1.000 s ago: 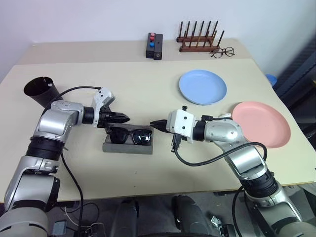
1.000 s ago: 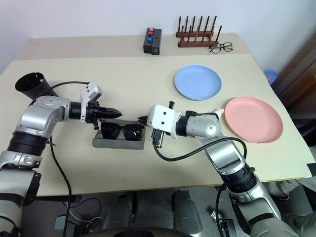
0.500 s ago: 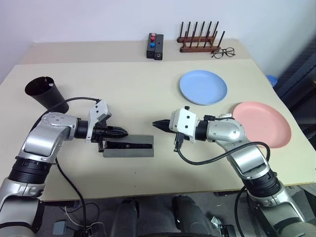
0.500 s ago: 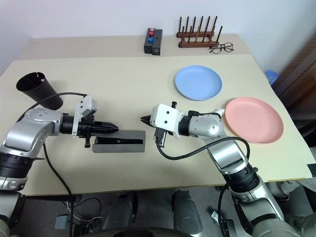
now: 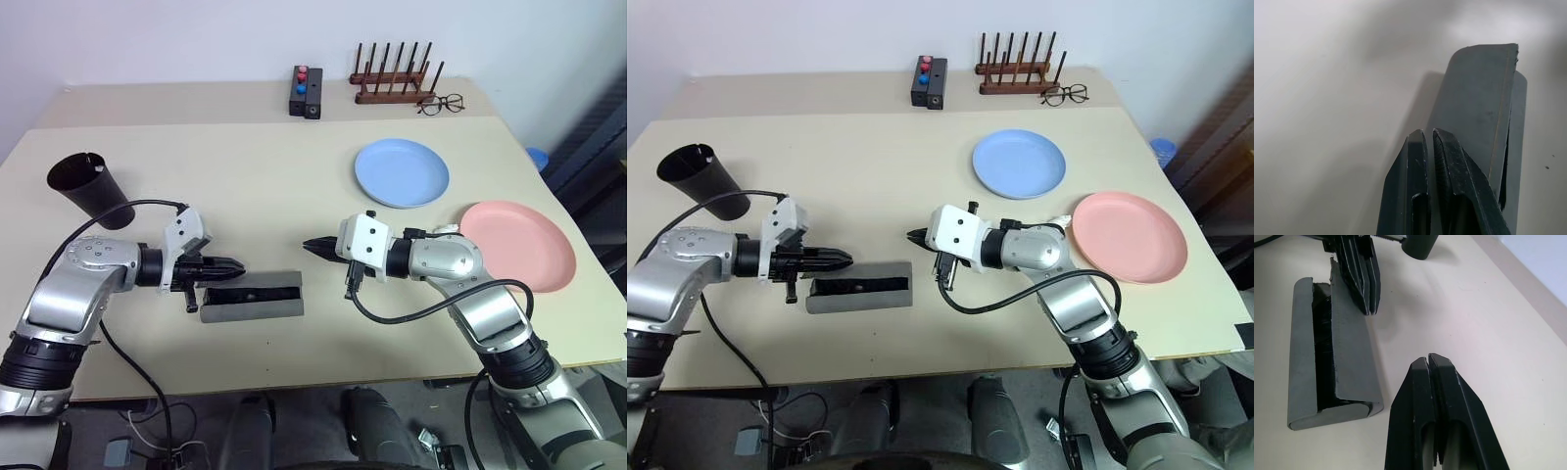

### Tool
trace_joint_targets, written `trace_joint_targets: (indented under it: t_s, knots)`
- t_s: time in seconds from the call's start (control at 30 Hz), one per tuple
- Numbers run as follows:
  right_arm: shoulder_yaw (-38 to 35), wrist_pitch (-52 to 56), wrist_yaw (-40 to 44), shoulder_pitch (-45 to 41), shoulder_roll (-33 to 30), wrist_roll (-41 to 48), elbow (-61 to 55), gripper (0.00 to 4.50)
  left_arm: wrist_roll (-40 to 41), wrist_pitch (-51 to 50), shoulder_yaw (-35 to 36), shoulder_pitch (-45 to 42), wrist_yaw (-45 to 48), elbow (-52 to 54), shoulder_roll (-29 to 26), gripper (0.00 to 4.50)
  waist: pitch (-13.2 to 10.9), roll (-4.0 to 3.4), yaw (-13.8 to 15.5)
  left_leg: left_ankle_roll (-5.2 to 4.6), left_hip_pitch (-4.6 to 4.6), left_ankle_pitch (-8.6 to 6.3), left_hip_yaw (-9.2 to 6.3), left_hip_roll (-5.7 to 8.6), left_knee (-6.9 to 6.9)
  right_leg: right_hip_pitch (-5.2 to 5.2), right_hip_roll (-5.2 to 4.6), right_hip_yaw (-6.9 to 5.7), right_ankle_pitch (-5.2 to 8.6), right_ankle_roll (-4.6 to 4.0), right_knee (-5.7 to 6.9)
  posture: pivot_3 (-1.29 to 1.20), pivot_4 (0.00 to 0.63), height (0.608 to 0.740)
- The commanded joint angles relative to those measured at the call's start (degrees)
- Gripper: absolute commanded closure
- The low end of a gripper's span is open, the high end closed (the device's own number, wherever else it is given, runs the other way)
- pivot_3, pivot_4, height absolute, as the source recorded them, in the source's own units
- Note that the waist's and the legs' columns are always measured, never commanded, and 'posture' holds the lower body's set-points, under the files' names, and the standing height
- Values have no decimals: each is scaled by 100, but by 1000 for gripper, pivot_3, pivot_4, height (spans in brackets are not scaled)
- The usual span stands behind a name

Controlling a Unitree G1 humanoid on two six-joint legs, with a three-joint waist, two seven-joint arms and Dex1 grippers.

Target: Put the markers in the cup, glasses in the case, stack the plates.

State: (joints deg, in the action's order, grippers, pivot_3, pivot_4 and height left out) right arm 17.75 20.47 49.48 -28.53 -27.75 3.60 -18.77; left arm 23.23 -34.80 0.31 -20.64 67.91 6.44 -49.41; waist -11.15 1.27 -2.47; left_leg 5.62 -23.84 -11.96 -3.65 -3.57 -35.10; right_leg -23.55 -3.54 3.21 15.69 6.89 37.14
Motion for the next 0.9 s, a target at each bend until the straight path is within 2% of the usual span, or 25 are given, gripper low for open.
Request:
trace_joint_targets:
  t_s: [0.03,0.37,0.53,0.73,0.9]
  knots:
    - [-51,-83,-9,-87,23,64,-151,4500,224,-73,300,-1,29,209,-150,4245,0,0,4,0,0,0,0,0,0,0,0,0,0,0,0,0,150,740]
    - [-49,-107,-24,-84,46,55,-117,4500,318,-127,-20,164,524,529,-511,4245,0,0,1,0,-1,0,0,0,0,0,0,0,0,-1,0,0,150,740]
    - [-63,-114,-27,-66,25,47,-115,4500,-143,339,-414,454,692,680,-811,4245,-1,-2,0,0,0,0,1,-1,1,0,0,0,1,-2,0,0,150,740]
    - [-59,-110,-38,-40,29,50,-129,4500,-592,779,-696,535,421,648,-778,4245,0,-5,1,0,4,0,3,-1,1,1,0,1,1,-3,0,0,150,740]
    - [-48,-108,-41,-27,37,51,-136,4500,-560,789,-719,634,334,806,-734,4245,0,-4,12,0,9,0,4,-1,-3,9,-1,2,2,-7,-1,0,150,740]
